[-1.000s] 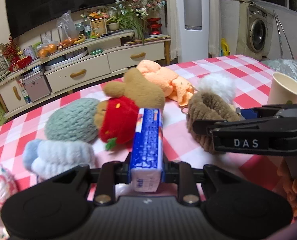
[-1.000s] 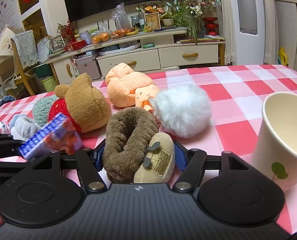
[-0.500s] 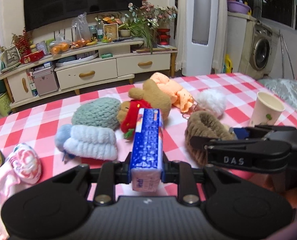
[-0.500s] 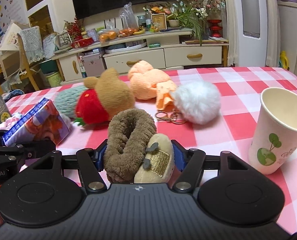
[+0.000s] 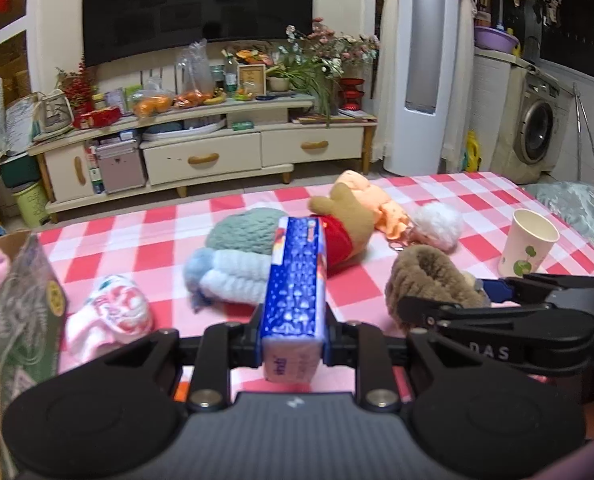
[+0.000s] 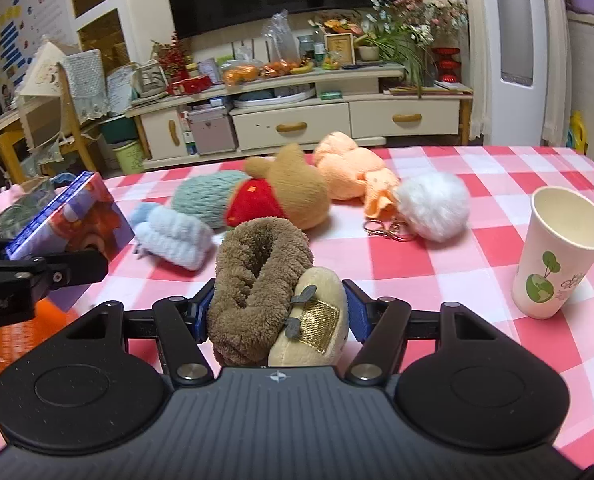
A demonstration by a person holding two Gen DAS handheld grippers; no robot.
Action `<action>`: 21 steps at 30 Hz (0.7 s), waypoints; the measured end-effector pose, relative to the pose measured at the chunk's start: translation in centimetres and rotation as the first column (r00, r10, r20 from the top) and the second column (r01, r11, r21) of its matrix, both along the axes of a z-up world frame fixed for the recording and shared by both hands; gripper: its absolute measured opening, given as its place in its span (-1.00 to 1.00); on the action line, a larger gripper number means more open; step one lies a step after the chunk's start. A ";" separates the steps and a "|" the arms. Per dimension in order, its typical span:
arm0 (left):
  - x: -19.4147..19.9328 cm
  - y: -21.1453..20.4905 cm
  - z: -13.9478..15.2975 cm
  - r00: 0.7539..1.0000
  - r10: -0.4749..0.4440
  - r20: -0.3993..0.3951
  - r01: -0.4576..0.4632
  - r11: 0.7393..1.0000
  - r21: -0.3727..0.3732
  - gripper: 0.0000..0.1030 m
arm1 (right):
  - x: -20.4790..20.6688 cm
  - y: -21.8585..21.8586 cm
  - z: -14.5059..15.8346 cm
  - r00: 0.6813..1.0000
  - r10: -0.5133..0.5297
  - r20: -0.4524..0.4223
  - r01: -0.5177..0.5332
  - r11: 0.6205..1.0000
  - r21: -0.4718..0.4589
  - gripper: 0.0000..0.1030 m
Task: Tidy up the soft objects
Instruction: 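Carry the juice box with the left tool into the box while the right tool drops the slipper there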
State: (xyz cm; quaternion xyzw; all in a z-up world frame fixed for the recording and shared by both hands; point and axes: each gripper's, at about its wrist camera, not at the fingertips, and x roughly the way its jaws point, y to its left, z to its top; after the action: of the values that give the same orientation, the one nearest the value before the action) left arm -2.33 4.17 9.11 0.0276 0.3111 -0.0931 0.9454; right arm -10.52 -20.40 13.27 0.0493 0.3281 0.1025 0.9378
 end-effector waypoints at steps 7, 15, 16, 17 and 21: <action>-1.6 1.8 1.2 0.999 0.030 0.028 -0.031 0.999 0.011 -0.56 | -1.1 1.5 1.2 0.998 0.054 0.023 -0.054 0.998 -0.013 0.53; -3.0 3.9 2.3 0.998 0.050 0.047 -0.051 0.999 0.016 -0.56 | -2.0 3.0 2.8 0.993 0.105 0.058 -0.105 0.994 -0.012 0.53; -3.1 4.1 2.4 0.997 0.052 0.048 -0.052 0.998 0.016 -0.56 | -2.1 3.2 3.0 0.992 0.109 0.061 -0.109 0.994 -0.012 0.53; -3.3 4.3 2.5 0.997 0.053 0.051 -0.054 0.998 0.018 -0.56 | -2.1 3.4 3.1 0.992 0.114 0.062 -0.113 0.994 -0.012 0.53; -3.9 5.3 2.9 0.996 0.063 0.058 -0.064 0.998 0.014 -0.56 | -1.9 3.7 3.4 0.990 0.131 0.061 -0.131 0.991 0.000 0.53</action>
State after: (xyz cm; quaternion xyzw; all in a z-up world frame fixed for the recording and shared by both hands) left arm -6.26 9.51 12.05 0.0275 0.2854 -0.0596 0.9562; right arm -12.46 -16.66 16.63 0.0264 0.3019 0.1658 0.9384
